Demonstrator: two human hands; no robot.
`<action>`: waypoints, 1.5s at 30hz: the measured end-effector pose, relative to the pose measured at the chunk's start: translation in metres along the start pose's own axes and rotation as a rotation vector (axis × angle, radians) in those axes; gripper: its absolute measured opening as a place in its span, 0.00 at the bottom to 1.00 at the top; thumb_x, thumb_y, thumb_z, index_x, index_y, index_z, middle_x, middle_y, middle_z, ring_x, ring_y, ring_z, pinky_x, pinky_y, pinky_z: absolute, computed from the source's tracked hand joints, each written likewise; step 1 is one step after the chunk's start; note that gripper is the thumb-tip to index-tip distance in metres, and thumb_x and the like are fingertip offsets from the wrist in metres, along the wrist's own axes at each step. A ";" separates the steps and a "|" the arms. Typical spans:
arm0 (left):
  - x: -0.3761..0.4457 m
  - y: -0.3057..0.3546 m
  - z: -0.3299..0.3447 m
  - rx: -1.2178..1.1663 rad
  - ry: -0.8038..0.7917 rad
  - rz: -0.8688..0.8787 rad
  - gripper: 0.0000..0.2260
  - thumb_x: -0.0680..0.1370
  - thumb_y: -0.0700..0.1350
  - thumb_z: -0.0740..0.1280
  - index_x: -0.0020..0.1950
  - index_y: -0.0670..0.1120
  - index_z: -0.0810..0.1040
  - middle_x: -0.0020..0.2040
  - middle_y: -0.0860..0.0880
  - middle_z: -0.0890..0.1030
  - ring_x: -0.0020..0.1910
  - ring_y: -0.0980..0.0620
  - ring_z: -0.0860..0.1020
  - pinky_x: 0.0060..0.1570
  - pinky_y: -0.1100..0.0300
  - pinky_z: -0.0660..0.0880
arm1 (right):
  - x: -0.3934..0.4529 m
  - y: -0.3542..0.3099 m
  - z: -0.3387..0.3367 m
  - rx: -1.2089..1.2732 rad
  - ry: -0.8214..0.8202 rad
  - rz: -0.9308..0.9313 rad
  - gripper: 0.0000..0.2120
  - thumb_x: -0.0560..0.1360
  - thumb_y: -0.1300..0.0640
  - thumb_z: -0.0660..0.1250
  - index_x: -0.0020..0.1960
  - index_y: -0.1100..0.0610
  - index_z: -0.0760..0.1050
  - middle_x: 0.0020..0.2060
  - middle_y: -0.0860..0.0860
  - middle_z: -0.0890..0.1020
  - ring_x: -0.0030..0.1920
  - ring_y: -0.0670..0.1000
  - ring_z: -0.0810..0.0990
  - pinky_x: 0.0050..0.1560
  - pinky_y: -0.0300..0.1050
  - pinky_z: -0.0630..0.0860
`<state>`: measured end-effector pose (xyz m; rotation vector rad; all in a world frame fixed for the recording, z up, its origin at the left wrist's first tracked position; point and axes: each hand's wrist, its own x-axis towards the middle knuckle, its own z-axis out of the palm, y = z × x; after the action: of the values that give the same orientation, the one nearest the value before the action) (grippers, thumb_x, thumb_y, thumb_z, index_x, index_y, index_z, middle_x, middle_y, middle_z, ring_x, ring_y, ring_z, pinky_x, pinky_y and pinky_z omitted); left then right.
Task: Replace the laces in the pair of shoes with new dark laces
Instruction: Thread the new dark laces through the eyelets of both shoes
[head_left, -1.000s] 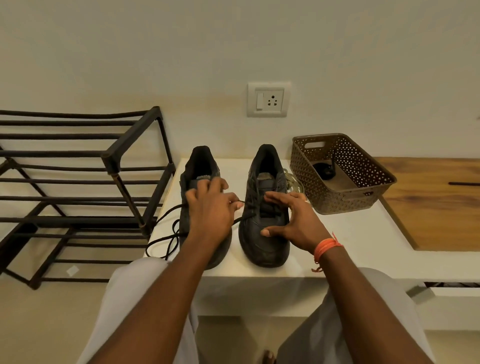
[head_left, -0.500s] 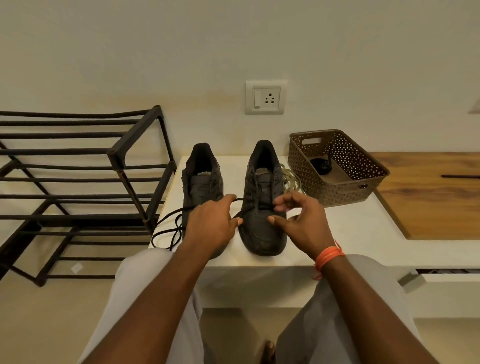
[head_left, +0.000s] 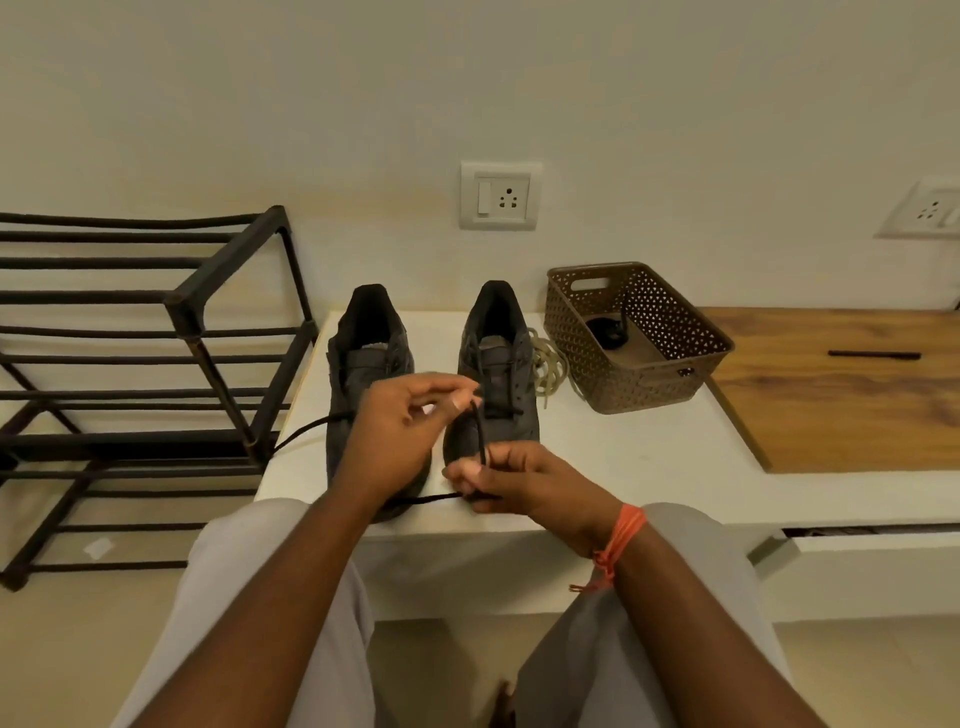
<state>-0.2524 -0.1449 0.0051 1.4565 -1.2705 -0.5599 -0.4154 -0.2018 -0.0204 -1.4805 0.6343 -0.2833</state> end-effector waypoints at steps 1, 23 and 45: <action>0.002 -0.003 -0.002 0.065 0.095 -0.030 0.07 0.78 0.40 0.67 0.54 0.47 0.82 0.44 0.55 0.84 0.42 0.64 0.81 0.45 0.76 0.72 | 0.001 -0.003 -0.002 0.004 0.050 0.006 0.16 0.80 0.54 0.63 0.55 0.68 0.76 0.53 0.58 0.83 0.54 0.54 0.80 0.60 0.51 0.76; 0.007 -0.022 0.004 0.673 0.147 0.168 0.12 0.80 0.56 0.60 0.56 0.56 0.81 0.41 0.55 0.80 0.48 0.54 0.72 0.54 0.57 0.56 | -0.002 -0.007 -0.038 -0.031 0.409 -0.267 0.12 0.79 0.57 0.65 0.44 0.66 0.79 0.20 0.45 0.65 0.21 0.43 0.61 0.23 0.34 0.61; 0.009 -0.013 -0.005 0.202 -0.031 -0.010 0.10 0.81 0.48 0.61 0.48 0.51 0.81 0.30 0.51 0.78 0.31 0.59 0.76 0.40 0.72 0.73 | -0.012 0.000 -0.068 -0.244 0.430 -0.326 0.05 0.74 0.60 0.70 0.49 0.57 0.83 0.34 0.55 0.83 0.31 0.48 0.77 0.34 0.38 0.76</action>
<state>-0.2399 -0.1527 -0.0030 1.6267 -1.3765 -0.4728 -0.4626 -0.2513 -0.0151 -1.7760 0.7871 -0.8166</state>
